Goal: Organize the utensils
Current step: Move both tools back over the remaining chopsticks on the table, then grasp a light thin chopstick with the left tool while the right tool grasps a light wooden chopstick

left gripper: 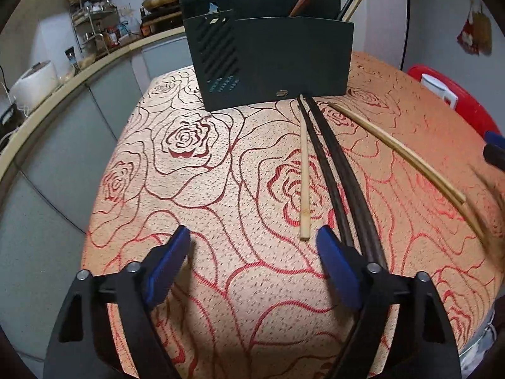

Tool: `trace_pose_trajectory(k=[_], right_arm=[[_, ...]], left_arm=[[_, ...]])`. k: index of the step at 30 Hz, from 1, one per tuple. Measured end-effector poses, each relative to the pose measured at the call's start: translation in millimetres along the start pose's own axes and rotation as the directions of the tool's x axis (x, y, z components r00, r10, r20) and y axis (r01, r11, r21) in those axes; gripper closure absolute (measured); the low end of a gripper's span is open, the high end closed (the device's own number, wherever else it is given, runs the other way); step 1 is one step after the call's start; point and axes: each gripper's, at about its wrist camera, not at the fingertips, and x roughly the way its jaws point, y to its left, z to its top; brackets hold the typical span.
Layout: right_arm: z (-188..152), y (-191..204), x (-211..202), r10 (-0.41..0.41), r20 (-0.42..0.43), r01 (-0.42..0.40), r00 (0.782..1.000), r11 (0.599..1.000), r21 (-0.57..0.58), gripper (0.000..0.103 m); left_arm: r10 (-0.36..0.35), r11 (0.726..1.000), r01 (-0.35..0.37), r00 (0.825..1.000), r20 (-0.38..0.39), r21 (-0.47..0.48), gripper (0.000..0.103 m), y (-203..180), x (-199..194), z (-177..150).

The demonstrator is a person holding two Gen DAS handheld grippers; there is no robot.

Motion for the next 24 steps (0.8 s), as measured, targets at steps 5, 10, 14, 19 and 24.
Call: trace_pose_trajectory(k=[5, 10, 14, 19, 24], right_arm=[[-2, 0, 6, 0.007, -0.025, -0.007, 1.000, 1.000, -0.009, 0.040], [-5, 0, 12, 0.022, -0.062, -0.022, 0.998, 1.000, -0.010, 0.052], [-6, 0, 14, 0.032, -0.076, -0.033, 0.997, 0.999, -0.009, 0.058], [-8, 1, 15, 0.034, -0.089, -0.036, 0.995, 0.999, -0.020, 0.064], [-12, 5, 17, 0.047, -0.107, -0.052, 0.993, 0.998, -0.039, 0.066]], left_arm=[[-0.064, 0.998, 0.064, 0.998, -0.003, 0.009, 0.048, -3, 5, 7], [-0.112, 0.994, 0.112, 0.994, -0.003, 0.006, 0.070, -6, 8, 13], [-0.121, 0.993, 0.121, 0.993, 0.002, 0.015, 0.095, -9, 7, 12], [-0.099, 0.995, 0.099, 0.995, 0.002, 0.010, 0.096, -8, 0, 6], [-0.051, 0.998, 0.051, 0.999, 0.001, -0.024, 0.096, 0, -11, -8]])
